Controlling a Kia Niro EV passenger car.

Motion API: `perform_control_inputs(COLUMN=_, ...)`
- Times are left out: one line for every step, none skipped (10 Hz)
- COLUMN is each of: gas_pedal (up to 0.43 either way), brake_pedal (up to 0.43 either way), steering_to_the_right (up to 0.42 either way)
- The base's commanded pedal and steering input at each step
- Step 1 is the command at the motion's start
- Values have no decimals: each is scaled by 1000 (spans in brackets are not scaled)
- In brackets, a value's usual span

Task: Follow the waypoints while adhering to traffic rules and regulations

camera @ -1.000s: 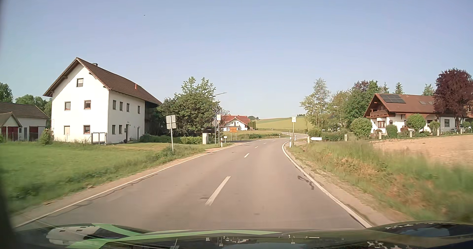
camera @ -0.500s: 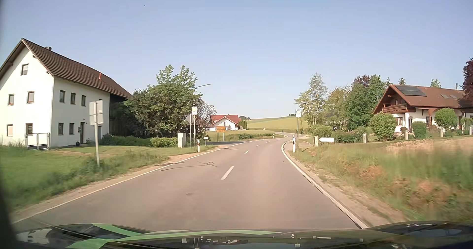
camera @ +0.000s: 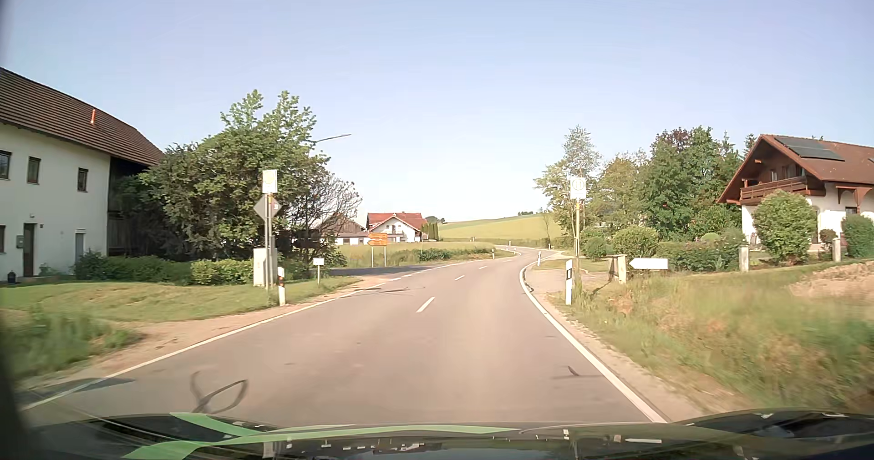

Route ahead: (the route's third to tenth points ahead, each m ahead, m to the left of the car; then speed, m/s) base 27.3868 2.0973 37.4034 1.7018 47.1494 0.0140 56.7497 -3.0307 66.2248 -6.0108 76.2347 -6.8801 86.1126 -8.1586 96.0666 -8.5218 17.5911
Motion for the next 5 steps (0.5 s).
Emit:
perform_control_inputs(gas_pedal=39, brake_pedal=0, steering_to_the_right=16)
perform_control_inputs(gas_pedal=39, brake_pedal=0, steering_to_the_right=17)
perform_control_inputs(gas_pedal=59, brake_pedal=0, steering_to_the_right=16)
perform_control_inputs(gas_pedal=59, brake_pedal=0, steering_to_the_right=17)
perform_control_inputs(gas_pedal=59, brake_pedal=0, steering_to_the_right=17)
